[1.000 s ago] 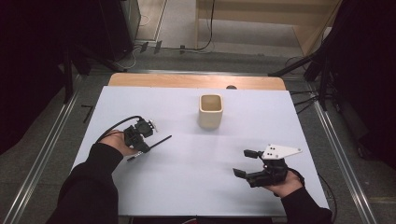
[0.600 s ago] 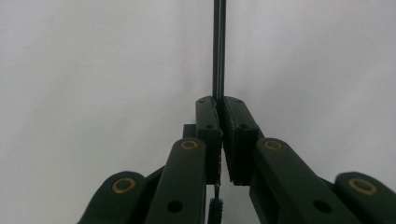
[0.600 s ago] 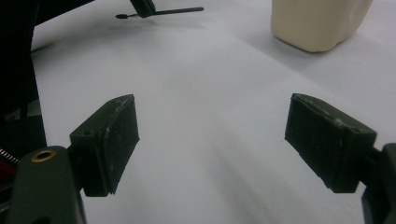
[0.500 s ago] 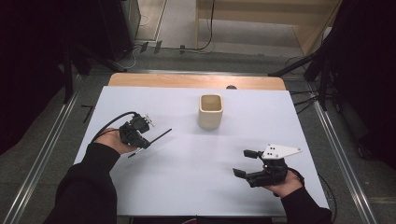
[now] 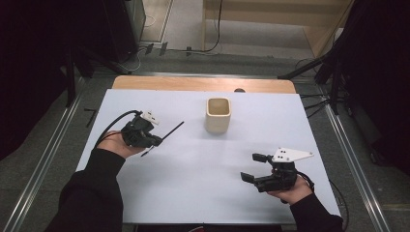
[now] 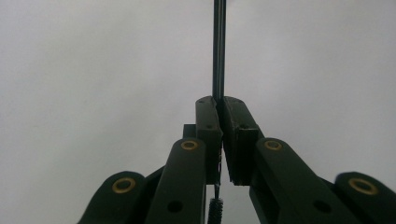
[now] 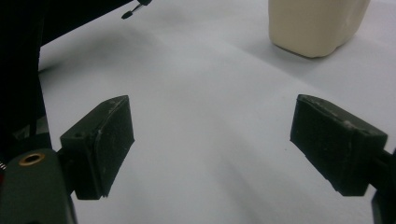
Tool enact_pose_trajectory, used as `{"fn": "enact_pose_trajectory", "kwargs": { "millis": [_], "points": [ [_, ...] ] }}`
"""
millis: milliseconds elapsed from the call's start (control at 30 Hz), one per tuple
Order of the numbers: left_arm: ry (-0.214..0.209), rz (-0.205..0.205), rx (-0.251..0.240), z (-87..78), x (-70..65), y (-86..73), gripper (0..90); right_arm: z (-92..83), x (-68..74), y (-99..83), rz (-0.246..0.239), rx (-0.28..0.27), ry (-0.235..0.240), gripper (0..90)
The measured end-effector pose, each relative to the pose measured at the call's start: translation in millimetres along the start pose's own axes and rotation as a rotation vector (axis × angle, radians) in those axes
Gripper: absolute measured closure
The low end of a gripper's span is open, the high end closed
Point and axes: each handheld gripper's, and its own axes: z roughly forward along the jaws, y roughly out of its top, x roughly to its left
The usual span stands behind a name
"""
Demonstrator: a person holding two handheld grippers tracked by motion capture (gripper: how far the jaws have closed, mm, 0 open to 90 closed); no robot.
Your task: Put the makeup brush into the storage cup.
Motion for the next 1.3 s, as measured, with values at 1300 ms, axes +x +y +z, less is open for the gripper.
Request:
{"fn": "enact_pose_trajectory", "kwargs": {
  "millis": [1300],
  "points": [
    [-0.103,0.033,-0.067,-16.9,-55.6,-4.0,85.9,26.8,12.9,19.0,-0.109,0.002,0.067,20.4]
  ]
}}
